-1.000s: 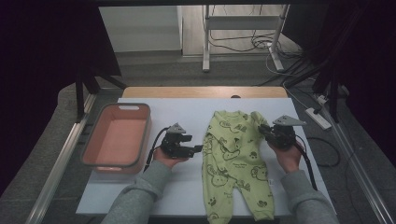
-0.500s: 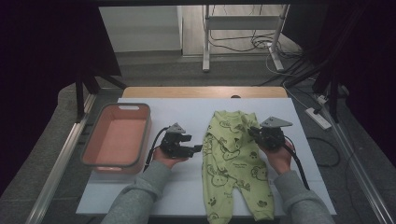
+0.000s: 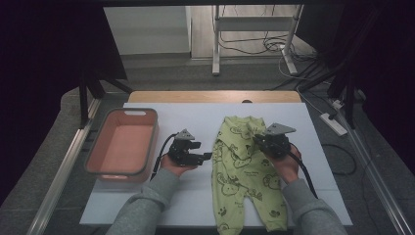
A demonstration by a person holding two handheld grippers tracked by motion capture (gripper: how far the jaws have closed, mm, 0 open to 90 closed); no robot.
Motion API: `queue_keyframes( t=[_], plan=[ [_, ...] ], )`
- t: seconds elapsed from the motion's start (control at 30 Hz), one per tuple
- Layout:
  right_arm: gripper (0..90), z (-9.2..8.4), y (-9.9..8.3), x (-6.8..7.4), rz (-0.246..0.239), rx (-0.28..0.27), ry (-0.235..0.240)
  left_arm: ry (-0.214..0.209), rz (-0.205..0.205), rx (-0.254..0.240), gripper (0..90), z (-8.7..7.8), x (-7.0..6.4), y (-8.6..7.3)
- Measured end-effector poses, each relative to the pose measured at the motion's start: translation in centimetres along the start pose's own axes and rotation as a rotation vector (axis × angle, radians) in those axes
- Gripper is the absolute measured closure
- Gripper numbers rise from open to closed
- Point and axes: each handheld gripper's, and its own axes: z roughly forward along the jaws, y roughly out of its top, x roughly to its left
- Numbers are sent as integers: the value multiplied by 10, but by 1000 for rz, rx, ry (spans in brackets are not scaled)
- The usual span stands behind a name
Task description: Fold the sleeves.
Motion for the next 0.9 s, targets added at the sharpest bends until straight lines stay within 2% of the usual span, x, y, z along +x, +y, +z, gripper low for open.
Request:
queue_keyframes(
  t=[0.37,0.47,0.6,0.7,0.73,0.9],
  plan=[
    [788,7,-1,7,-5,20,33,-1,1,4,302,0,1,0],
    [747,7,-1,8,-2,8,84,0,2,3,302,0,1,0],
    [692,0,2,7,23,-48,133,1,-1,-2,301,-1,1,0],
    [649,-5,4,4,42,-80,123,1,1,-1,301,-1,1,0],
    [608,-11,5,-2,69,-104,95,0,3,-1,302,0,1,0],
    [594,-14,0,-14,122,-108,37,1,2,0,301,0,1,0]
  ],
)
